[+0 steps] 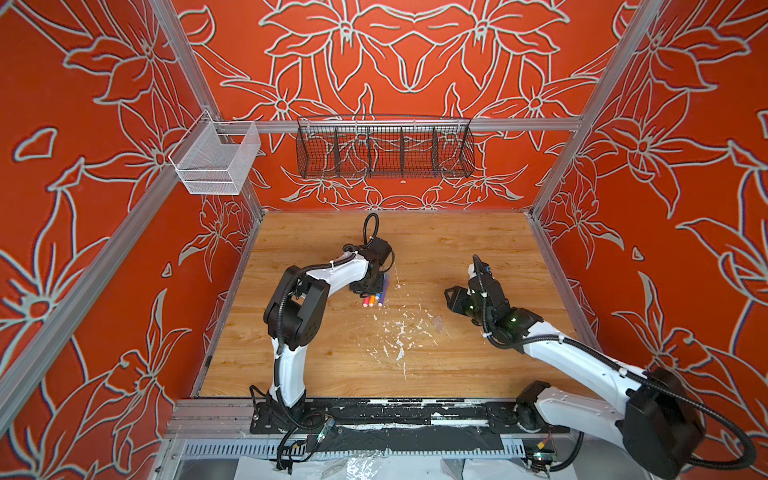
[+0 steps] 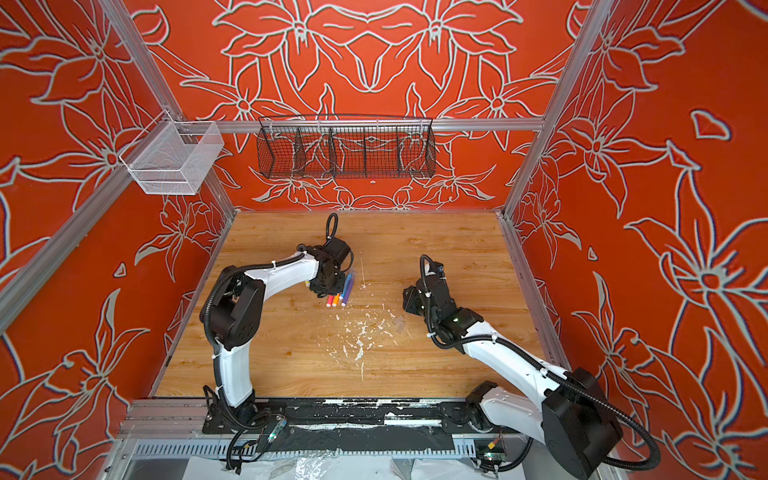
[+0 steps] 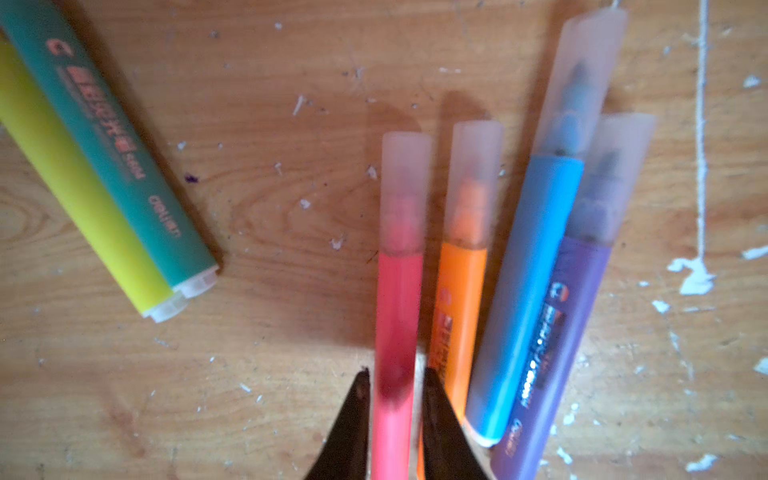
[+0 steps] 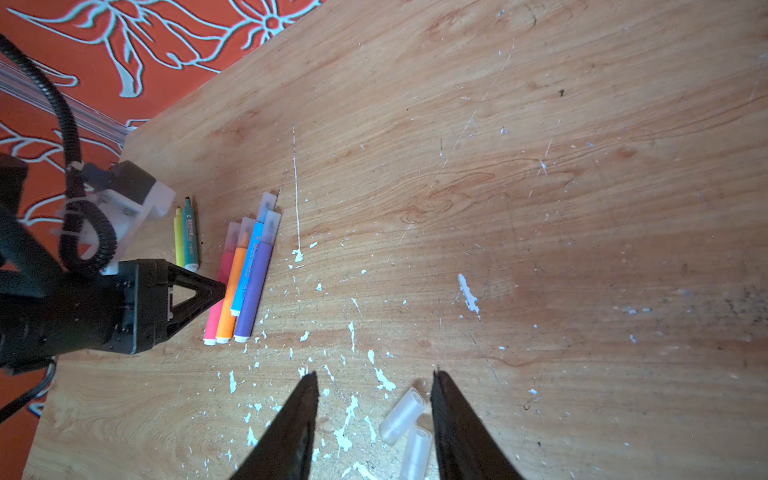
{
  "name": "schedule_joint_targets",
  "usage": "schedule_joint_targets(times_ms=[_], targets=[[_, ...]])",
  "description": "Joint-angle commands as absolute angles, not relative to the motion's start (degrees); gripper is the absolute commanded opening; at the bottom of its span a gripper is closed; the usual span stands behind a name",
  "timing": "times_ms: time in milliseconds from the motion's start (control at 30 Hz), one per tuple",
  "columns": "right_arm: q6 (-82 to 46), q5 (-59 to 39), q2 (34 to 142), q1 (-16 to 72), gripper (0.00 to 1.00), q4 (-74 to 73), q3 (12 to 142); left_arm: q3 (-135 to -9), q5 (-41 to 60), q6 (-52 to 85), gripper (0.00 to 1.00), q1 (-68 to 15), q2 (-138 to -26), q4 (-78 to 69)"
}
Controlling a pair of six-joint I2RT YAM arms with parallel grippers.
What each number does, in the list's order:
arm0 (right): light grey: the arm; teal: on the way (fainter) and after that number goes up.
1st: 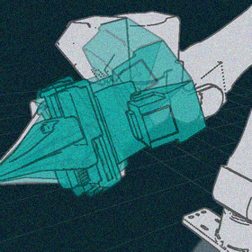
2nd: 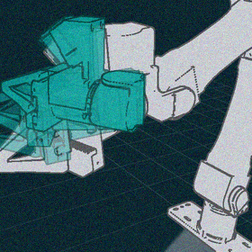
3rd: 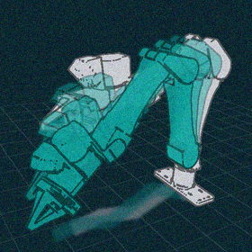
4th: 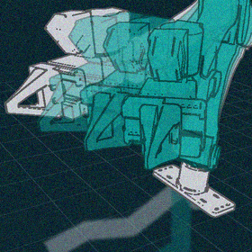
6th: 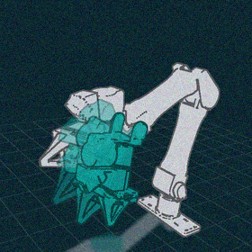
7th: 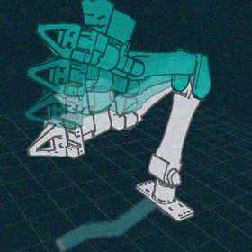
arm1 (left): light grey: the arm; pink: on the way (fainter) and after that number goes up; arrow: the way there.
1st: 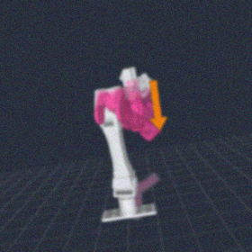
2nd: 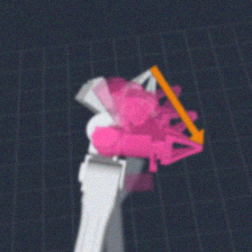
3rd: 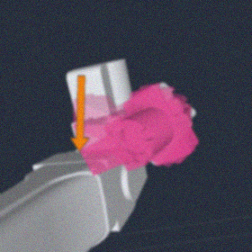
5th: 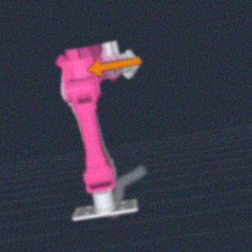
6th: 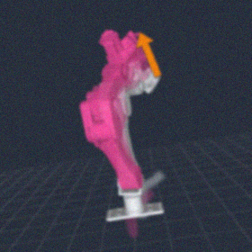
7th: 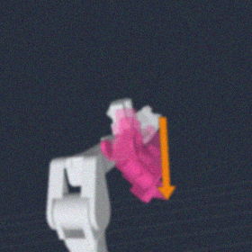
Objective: Insert the pens into the pen caps
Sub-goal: 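Lower the capped pink marker beside the other highlighters and release with left gripper, then move the open left gripper over the yellow marker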
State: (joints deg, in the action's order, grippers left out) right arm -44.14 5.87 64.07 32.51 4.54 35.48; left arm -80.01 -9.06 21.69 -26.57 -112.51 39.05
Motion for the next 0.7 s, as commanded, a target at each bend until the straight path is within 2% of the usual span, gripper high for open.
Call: schedule_joint_targets(times_ms=[0,133,233,267,400,467,600,667], targets=[[-45.6,4.5,64.9,32.0,0.45,5.4,37.3,-78.5,-9.7,21.9,0.25,-26.2,-108.2,36.9],[-45.5,3.5,65.6,31.9,0.44,5.5,37.8,-75.6,-14.7,24.3,0.30,-26.3,-103.6,34.5],[-45.7,3.1,66.2,31.8,0.43,5.5,37.8,-75.6,-22.9,31.9,0.47,-26.2,-99.2,37.3],[-45.8,2.8,66.4,31.8,0.43,5.5,37.9,-75.3,-24.2,32.8,0.49,-26.3,-97.4,37.7],[-45.9,2.0,67.1,31.6,0.41,5.4,38.2,-67.3,-25.5,28.7,0.58,-26.2,-88.4,27.9],[-46.1,1.6,67.7,31.5,0.41,5.3,38.1,-62.0,-28.4,31.0,0.71,-25.4,-84.5,23.3],[-46.5,0.1,68.8,31.4,0.38,5.1,38.5,-55.6,-14.0,29.1,0.73,-19.0,-79.8,16.3],[-46.5,-0.4,69.1,31.4,0.36,5.1,38.7,-58.5,-13.3,28.5,0.73,-17.0,-82.1,21.2]])
